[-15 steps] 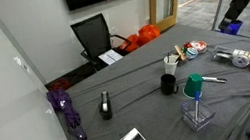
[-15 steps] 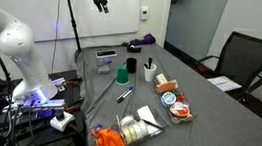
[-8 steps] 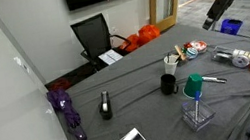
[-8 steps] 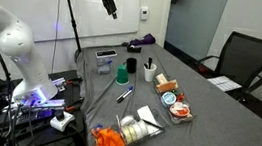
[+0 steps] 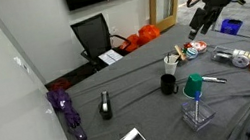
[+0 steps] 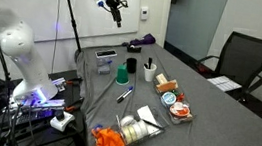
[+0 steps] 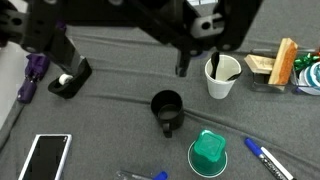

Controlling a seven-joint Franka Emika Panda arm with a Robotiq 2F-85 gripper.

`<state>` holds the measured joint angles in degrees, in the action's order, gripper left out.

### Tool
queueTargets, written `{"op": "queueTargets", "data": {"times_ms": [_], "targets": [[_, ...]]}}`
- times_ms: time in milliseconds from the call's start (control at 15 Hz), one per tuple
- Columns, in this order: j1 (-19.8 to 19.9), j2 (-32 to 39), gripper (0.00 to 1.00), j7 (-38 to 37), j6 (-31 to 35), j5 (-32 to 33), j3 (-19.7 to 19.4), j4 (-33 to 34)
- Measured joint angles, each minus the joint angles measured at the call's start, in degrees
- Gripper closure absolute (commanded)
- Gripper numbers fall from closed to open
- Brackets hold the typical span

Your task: Move the black cup to the right

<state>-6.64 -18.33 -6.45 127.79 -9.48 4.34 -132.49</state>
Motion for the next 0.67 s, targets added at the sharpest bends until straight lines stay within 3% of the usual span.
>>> {"op": "queueTargets", "data": {"times_ms": [267,667], "targets": [[0.1,4.4,0.00,-3.0,1.1,0.4,0.1,2.1],[0.1,4.7,0.00,-3.3,1.1,0.4,0.1,2.6]]}}
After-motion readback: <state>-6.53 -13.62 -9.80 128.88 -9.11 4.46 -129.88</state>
